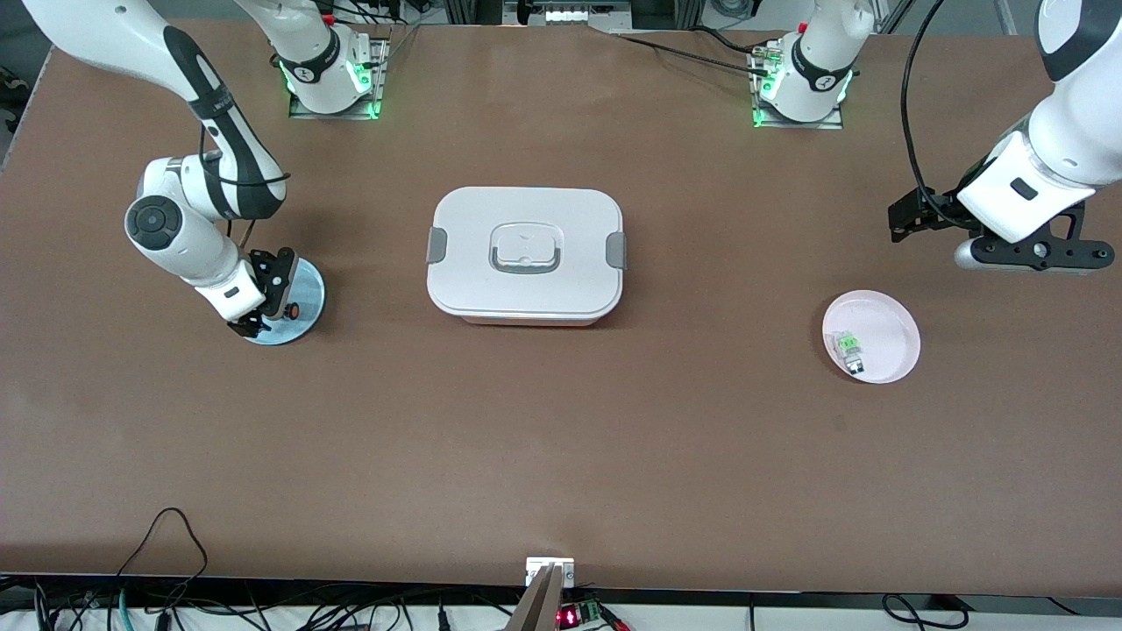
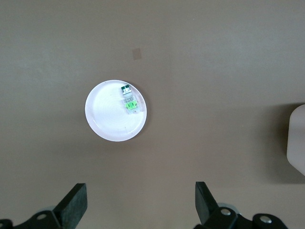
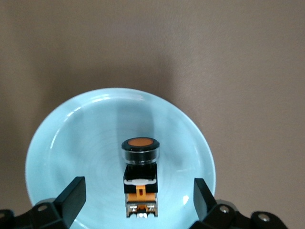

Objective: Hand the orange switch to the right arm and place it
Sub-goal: 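Open the right gripper to release the switch on the plate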

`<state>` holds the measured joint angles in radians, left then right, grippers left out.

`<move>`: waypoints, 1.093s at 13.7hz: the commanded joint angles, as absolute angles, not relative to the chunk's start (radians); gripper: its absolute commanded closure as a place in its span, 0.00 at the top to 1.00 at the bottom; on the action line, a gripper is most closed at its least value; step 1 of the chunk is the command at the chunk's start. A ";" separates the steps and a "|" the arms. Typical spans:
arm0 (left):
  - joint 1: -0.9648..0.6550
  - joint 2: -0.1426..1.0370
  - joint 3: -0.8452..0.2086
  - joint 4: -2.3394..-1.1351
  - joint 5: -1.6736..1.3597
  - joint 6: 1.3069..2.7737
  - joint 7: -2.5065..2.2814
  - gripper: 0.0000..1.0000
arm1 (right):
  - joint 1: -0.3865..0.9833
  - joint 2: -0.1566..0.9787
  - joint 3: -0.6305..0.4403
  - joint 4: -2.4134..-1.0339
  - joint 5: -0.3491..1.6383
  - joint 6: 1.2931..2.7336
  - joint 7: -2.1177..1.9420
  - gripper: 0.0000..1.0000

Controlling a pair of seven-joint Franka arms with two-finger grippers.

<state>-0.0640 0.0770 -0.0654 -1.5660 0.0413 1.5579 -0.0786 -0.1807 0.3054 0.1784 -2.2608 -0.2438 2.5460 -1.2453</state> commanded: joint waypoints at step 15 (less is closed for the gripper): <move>-0.071 0.087 -0.072 -1.537 0.063 1.534 -0.092 1.00 | -0.060 0.147 0.241 -1.701 0.051 1.750 -0.374 1.00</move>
